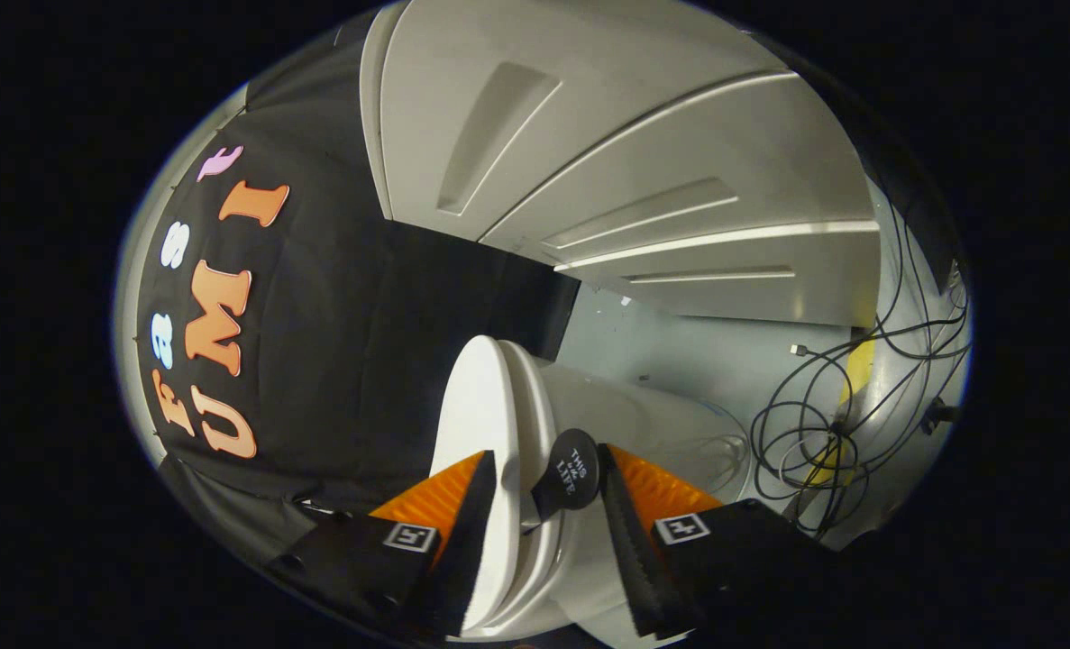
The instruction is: Open the toilet lid.
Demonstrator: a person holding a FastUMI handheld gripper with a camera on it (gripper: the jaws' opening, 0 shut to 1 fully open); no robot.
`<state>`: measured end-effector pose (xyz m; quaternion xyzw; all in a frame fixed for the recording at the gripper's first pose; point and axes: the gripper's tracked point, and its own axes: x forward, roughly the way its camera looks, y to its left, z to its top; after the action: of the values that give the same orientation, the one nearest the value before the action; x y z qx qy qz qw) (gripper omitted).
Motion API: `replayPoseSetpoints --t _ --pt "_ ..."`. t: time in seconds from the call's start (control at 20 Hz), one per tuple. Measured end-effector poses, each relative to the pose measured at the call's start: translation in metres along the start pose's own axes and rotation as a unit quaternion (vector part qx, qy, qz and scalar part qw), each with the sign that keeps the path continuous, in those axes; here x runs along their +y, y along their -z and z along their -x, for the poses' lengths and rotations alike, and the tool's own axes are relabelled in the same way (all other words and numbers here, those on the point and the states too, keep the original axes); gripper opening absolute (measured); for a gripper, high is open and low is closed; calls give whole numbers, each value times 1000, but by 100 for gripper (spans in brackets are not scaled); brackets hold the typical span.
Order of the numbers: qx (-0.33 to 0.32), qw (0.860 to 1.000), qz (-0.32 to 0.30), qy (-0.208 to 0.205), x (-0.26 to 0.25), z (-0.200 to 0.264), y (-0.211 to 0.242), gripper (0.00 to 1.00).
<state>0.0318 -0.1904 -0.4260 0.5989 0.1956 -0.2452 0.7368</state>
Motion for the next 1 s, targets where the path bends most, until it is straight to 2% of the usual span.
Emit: replayPoseSetpoints --t 0.05,0.15,0.2,0.25,0.3,0.35,0.55,0.6,0.7,0.85,1.0 --pt "-7 1000 -4 -1 -1 0 -1 65" --pt "-20 1000 -10 -15 2 2 -5 59" --pt "-29 999 -9 -21 1 2 -7 50" --pt "-39 999 -3 -6 -6 -2 -10 45" --pt "-23 1000 0 -6 -9 1 -3 31" --pt "-34 999 0 -4 -11 -3 -8 17" --pt "-19 1000 -17 -11 -11 -6 -7 18" --pt "-20 1000 -18 -13 -8 -6 -8 11" --pt "-27 999 -3 -19 0 -4 -9 8" --pt "-36 998 20 -53 20 8 -11 8" --pt "-49 997 39 -53 42 18 -15 8"
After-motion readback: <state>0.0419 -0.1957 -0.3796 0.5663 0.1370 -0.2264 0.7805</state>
